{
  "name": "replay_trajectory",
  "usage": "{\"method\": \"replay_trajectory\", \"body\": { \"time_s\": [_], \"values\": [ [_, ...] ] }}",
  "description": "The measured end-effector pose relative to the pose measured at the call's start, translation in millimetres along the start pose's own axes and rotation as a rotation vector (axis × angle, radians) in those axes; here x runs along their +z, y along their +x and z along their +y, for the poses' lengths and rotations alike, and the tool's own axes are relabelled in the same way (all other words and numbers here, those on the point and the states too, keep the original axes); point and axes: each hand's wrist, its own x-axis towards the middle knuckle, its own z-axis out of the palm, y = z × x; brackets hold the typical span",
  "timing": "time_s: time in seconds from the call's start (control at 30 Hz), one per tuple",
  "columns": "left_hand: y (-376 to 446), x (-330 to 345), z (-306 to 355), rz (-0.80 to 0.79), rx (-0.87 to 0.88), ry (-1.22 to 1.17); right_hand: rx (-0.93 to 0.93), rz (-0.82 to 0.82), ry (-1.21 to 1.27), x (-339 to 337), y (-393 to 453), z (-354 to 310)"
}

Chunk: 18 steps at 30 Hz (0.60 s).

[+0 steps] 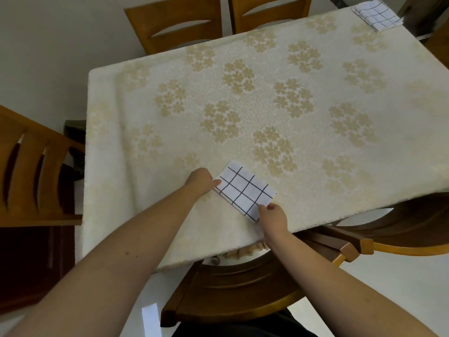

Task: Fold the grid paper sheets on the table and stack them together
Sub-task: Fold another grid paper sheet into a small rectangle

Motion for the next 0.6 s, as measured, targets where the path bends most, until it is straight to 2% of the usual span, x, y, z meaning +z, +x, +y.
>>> {"method": "replay_trajectory", "body": {
  "time_s": [0.17, 0.27, 0.33, 0.5, 0.6],
  "values": [
    [-46.9, 20.2, -26.9, 0.033, -0.094, -0.208, -0.149, -0.001, -0.205, -9.6, 14.9, -18.9],
    [-69.2, 42.6, -40.5, -0.009, -0.17, -0.403, -0.218, 0.025, -0.332, -12.2, 22.5, -28.1],
    [-81.6, 55.0, -44.7, -0.039, -0.196, -0.448, -0.243, 0.054, -0.387, -13.6, 28.6, -30.2],
    [-91.7, 56.4, -45.8, 0.177, -0.187, -0.419, -0.145, 0.055, -0.462, -10.1, 37.2, -30.6],
    [-89.4, 53.5, -41.9, 0.185, -0.241, -0.586, -0.135, 0.081, -0.59, -6.5, 35.8, -29.7]
  ]
}}
